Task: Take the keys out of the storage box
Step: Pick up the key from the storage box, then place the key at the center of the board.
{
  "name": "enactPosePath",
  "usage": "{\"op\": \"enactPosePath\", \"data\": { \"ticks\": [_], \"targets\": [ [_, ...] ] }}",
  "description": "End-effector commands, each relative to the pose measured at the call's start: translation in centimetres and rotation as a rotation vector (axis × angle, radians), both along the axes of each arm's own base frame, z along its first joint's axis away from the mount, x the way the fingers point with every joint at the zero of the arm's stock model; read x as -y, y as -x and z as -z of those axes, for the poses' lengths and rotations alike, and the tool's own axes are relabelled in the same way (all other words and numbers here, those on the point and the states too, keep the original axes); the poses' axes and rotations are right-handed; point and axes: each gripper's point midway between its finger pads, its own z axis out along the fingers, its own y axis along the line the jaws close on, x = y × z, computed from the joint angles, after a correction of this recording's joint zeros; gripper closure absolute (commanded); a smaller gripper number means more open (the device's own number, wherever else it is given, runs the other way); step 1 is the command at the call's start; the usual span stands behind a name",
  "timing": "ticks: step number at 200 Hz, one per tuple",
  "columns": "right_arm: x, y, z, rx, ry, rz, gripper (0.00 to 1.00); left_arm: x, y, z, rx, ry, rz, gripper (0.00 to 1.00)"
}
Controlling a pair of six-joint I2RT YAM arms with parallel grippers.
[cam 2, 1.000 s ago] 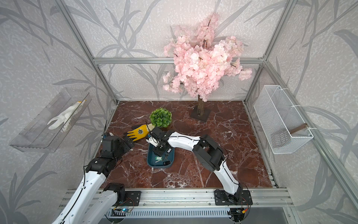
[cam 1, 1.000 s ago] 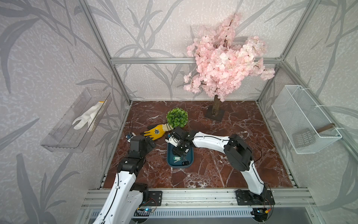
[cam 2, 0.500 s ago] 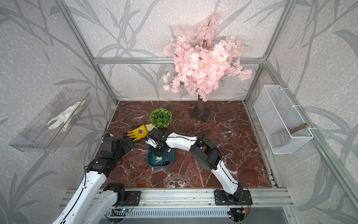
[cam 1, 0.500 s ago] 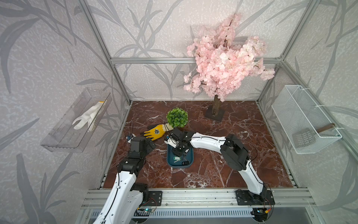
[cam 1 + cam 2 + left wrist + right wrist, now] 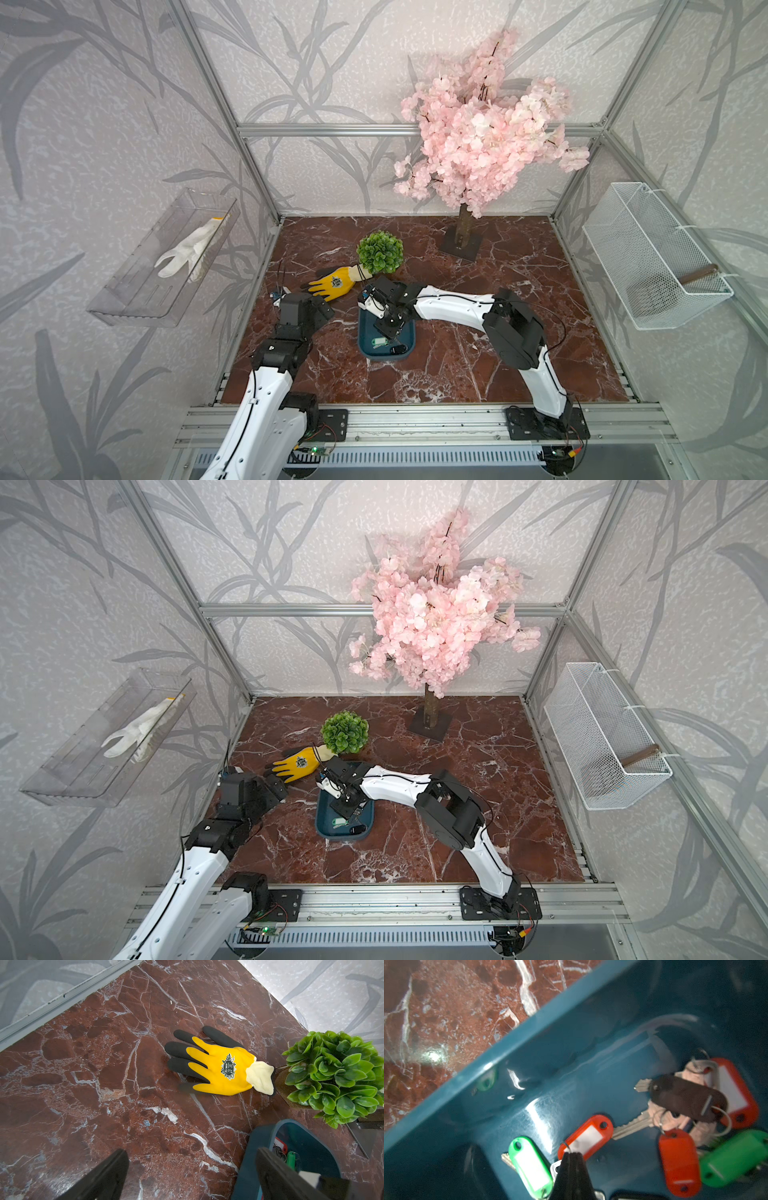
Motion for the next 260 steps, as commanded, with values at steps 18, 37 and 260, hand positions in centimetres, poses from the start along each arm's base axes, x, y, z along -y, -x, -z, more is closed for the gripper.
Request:
{"op": "enactPosePath", "data": {
  "ticks": [18, 37, 260],
  "targets": [
    [2.0, -1.4, -6.8, 0.067, -0.103, 0.087, 1.0, 0.1, -0.2, -0.1, 0.012, -0.011, 0.026, 0.0],
    [3.7, -2.3, -8.9, 0.067, -0.158, 0.144, 1.0, 0.6, -0.6, -0.5, 0.032, 0.002, 0.053, 0.0],
    [15.9, -18.7, -1.8, 0.136, -0.106, 0.654, 1.0, 5.1, -2.7, -0.1, 0.047, 0.131, 0.276, 0.01]
  ]
}}
